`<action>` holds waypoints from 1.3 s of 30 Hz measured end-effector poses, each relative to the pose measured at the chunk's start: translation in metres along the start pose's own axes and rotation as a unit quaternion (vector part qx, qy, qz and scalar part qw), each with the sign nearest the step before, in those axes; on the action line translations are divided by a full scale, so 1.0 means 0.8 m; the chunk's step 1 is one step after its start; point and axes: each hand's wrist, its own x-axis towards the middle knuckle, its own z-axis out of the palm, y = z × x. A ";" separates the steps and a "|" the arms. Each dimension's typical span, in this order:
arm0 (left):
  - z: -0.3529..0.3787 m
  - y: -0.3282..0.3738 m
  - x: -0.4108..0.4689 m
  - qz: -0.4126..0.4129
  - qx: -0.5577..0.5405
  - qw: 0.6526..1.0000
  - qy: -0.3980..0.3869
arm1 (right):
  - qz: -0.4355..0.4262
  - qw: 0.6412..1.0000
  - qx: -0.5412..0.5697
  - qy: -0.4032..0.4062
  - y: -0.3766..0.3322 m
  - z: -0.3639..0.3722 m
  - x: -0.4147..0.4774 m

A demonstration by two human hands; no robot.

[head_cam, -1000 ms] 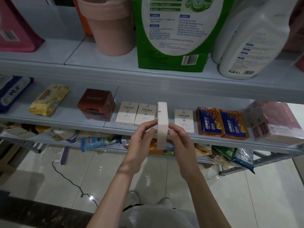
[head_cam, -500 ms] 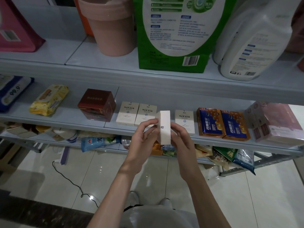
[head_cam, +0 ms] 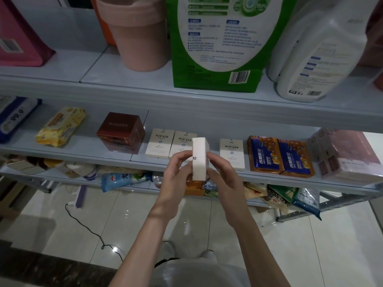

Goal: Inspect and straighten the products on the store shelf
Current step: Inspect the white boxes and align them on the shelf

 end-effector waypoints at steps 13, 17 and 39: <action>-0.001 0.002 0.000 0.012 0.023 0.999 -0.036 | 0.011 0.999 0.020 0.024 0.000 -0.003 0.002; 0.000 0.001 0.002 0.007 0.017 0.999 -0.030 | 0.009 1.000 0.008 0.024 0.000 -0.002 0.004; -0.008 0.005 0.002 0.015 0.033 0.997 -0.066 | -0.007 0.999 -0.046 -0.002 0.005 -0.002 0.004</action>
